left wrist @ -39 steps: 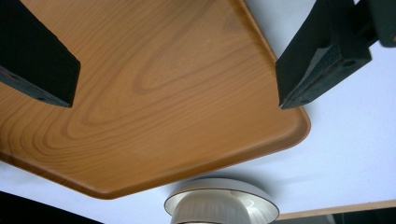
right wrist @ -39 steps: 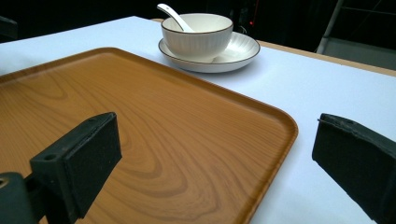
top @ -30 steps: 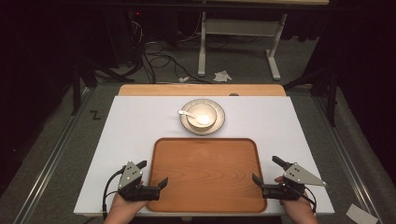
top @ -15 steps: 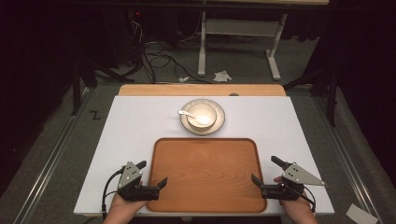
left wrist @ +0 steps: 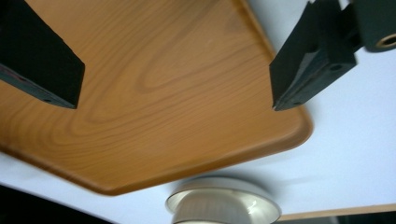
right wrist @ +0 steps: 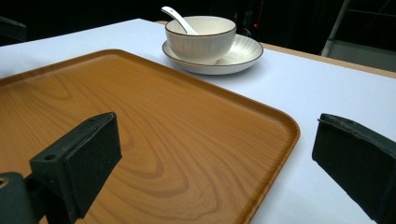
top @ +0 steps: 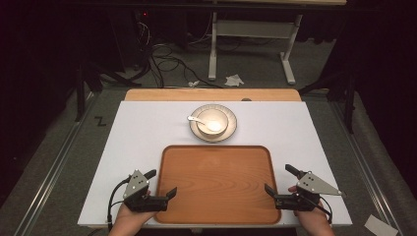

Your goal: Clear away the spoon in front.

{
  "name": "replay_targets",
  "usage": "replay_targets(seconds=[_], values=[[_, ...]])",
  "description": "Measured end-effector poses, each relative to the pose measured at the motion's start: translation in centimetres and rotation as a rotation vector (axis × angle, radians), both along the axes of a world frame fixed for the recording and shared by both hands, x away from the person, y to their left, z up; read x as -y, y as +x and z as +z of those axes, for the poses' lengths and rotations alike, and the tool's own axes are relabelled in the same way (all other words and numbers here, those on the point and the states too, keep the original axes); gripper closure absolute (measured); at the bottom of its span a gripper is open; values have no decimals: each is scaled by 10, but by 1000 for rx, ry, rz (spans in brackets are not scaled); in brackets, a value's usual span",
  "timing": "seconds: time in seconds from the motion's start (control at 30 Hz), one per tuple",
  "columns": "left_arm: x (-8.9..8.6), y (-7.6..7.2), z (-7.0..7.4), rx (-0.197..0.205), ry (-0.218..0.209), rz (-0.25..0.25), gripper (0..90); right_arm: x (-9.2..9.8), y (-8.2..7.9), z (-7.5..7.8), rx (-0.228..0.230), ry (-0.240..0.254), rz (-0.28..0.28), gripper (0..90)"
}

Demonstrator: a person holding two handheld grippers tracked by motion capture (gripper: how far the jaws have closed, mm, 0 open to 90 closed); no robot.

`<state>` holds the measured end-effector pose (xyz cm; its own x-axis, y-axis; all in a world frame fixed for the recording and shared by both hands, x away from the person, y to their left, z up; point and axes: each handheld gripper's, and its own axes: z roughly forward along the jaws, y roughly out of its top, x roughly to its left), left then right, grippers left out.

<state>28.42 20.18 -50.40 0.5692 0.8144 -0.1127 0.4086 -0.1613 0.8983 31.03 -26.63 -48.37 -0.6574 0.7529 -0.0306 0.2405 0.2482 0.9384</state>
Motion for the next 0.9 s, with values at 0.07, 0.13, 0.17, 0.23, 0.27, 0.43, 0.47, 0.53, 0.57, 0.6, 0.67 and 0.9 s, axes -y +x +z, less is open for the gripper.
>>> replay_targets(seconds=[0.07,0.13,0.17,0.23,0.27,0.43,0.47,0.53,0.57,0.6,0.67,0.9], values=[[0,0,0,0,1,0,70,0,0,0,-2,-1,0,24],[0,0,0,-2,1,0,70,-1,0,0,-2,-1,1,24],[-1,0,0,-2,0,-2,70,0,0,0,-3,0,2,24],[-1,0,-1,-4,5,-5,70,0,0,0,-2,0,3,24],[-1,0,-1,-4,6,-4,70,0,0,0,-2,-1,1,24],[0,0,0,-3,-20,-20,70,0,0,0,-6,1,1,24],[0,0,1,1,-34,-34,70,0,0,0,-5,-1,0,24],[1,0,3,-1,-29,-41,58,-1,0,-1,-12,1,4,24],[1,0,3,-2,-28,-39,51,-1,1,-1,-4,-4,9,24],[1,0,3,-2,-30,-36,47,-1,0,-1,-6,-3,9,24],[1,2,3,-8,-50,-26,47,-1,1,-1,-3,-5,12,24],[2,11,14,7,-24,3,28,0,0,0,-7,0,7,24]])
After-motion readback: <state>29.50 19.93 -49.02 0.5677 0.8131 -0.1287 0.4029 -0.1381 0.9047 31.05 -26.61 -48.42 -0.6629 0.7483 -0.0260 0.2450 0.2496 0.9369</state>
